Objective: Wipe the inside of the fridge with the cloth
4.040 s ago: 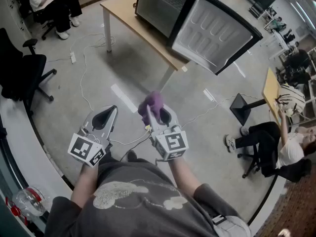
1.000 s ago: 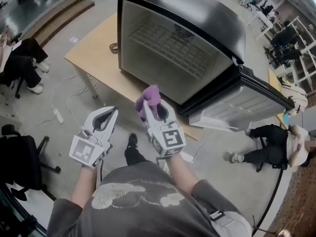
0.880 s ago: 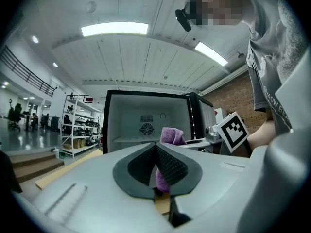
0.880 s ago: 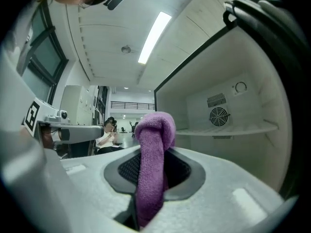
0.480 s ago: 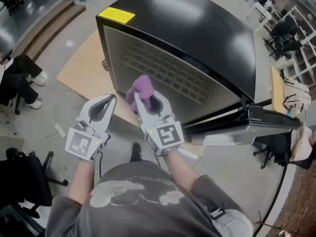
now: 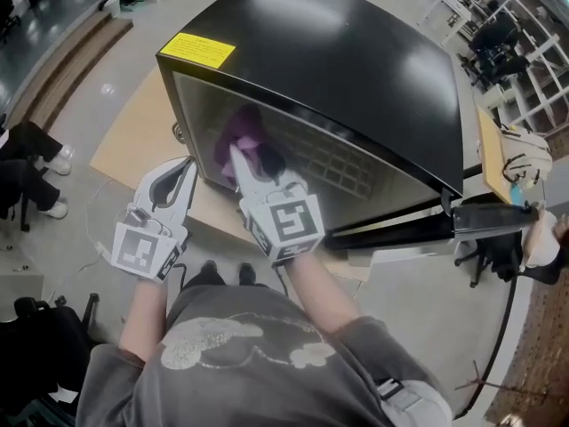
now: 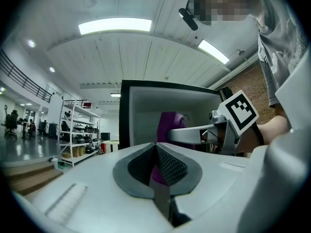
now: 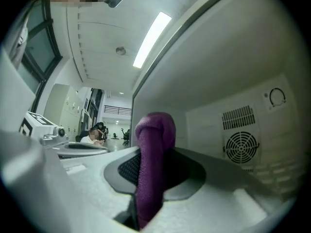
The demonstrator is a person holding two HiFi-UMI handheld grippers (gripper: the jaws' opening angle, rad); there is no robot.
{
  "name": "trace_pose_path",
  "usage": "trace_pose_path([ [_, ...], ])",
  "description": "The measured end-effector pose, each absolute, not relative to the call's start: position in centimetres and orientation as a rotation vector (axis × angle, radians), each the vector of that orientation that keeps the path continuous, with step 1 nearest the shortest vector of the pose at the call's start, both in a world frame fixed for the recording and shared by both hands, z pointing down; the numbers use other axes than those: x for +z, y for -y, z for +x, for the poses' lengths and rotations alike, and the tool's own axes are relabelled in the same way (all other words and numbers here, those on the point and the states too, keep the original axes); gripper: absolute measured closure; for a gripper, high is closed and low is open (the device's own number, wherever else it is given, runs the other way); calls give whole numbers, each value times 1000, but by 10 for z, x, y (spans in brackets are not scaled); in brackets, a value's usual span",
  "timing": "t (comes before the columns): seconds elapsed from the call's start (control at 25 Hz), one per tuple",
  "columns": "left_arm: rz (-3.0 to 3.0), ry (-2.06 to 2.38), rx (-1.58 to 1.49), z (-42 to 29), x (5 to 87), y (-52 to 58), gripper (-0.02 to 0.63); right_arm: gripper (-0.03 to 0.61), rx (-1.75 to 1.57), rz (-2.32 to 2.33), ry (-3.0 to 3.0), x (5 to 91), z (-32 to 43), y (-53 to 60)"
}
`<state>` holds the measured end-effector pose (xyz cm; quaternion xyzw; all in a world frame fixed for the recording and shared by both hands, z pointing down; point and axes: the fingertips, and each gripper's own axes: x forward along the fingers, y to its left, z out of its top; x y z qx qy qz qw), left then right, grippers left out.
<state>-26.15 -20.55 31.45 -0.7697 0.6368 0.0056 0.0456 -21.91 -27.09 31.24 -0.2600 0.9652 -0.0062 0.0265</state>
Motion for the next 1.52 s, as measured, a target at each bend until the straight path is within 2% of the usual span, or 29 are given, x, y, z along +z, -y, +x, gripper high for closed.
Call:
trace_pose_path([
  [0.72, -2489, -1727, 63, -280, 300, 229, 595, 499, -249, -1169, -3001, 317, -264, 373],
  [1.16, -2544, -1679, 85, -276, 304, 232, 595, 499, -62, -870, -3082, 307, -285, 317],
  [1.52, -2544, -1715, 124, -280, 317, 221, 595, 498, -46, -734, -3138, 319, -277, 261],
])
